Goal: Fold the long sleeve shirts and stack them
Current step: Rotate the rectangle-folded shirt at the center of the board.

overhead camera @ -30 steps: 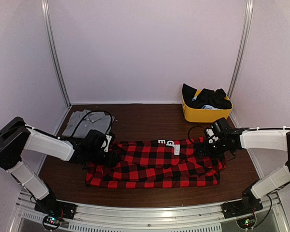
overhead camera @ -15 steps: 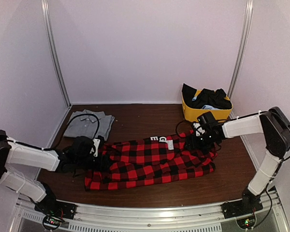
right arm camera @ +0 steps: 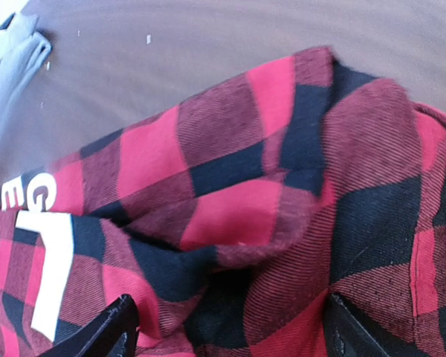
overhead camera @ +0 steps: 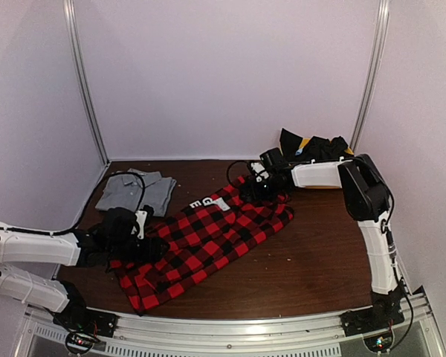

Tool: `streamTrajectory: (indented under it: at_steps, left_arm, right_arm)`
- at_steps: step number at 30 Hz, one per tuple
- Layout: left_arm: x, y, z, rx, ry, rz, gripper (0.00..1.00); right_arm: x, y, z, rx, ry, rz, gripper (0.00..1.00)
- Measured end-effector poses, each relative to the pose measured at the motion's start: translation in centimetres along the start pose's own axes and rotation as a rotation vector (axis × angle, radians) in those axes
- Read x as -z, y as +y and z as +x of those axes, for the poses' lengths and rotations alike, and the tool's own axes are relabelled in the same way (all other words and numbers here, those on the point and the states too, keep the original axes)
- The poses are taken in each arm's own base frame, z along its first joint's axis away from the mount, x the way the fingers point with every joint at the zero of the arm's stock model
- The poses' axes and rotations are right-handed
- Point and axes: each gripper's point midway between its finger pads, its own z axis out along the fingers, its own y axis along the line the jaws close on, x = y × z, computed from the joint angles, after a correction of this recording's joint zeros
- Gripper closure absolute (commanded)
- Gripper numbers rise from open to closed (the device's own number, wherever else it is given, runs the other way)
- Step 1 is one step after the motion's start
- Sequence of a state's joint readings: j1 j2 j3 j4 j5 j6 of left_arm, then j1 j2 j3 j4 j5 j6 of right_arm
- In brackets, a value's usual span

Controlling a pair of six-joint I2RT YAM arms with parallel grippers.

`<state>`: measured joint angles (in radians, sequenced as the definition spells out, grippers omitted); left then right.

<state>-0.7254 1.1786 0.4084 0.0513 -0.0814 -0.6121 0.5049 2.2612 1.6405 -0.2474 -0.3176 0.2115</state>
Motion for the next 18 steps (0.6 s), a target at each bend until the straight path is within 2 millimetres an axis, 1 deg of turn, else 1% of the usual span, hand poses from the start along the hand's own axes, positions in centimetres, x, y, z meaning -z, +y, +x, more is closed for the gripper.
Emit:
streamTrajectory:
  at_steps: [2,4,6,11,13,15,18]
  left_arm:
    - [0.0,-0.2,0.4,0.002,0.014,0.017,0.29]
    - [0.1,-0.4,1.0,0.002,0.035,0.039,0.29]
    - [0.1,-0.8,1.7,-0.001,0.059,0.064,0.29]
    - [0.3,-2.0,3.0,-0.028,0.104,0.117,0.28]
    - [0.4,-2.4,3.4,-0.039,0.116,0.135,0.29]
    - [0.3,-2.7,3.8,-0.047,0.129,0.145,0.29]
    - [0.1,-3.0,4.7,-0.062,0.158,0.149,0.31]
  right_arm:
    - [-1.3,0.1,-1.7,0.015,-0.027,-0.008,0.12]
    - [-2.0,0.2,-2.9,0.031,-0.046,-0.01,0.1]
    - [-2.2,0.1,-3.3,0.036,-0.051,-0.007,0.09]
    - [-1.8,-0.3,-3.6,0.045,-0.052,0.017,0.06]
    - [-1.1,-0.4,-3.9,0.052,-0.058,0.026,0.06]
    - [0.1,-0.2,-4.4,0.057,-0.069,0.03,0.05]
    - [2.9,0.6,-6.0,0.07,-0.114,0.028,0.05]
